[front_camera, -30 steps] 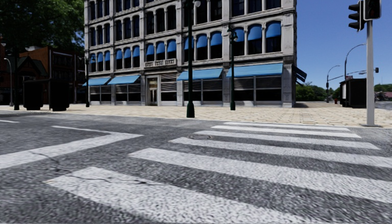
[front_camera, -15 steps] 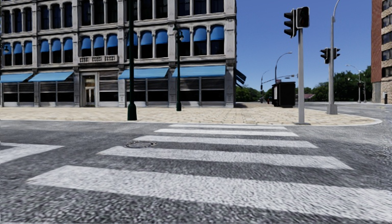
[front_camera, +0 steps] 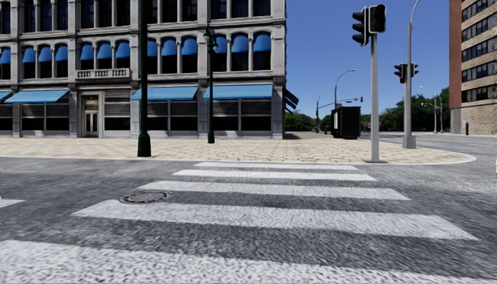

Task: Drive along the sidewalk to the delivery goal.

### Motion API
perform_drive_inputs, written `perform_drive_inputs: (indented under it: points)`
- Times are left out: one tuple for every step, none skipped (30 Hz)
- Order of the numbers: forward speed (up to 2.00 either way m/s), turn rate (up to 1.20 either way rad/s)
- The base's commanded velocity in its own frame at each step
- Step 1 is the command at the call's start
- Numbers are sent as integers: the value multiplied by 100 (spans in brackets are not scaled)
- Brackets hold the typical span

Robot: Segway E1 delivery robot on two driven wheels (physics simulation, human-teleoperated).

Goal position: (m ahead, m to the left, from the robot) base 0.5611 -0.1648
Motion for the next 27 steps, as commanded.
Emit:
perform_drive_inputs:
  points:
    - [101,-32]
    - [100,-33]
    - [100,-33]
    - [99,-33]
    - [99,-33]
    - [98,-33]
    - [97,-33]
    - [97,-33]
    - [96,-33]
    - [96,-33]
    - [94,-33]
    - [94,-33]
    - [93,-33]
    - [93,-33]
    - [87,-22]
    - [15,0]
    - [0,0]
    - [0,0]
    - [0,0]
    - [0,0]
    - [0,0]
    - [0,0]
    - [0,0]
    - [0,0]
    - [0,0]
    - [0,0]
    - [0,0]
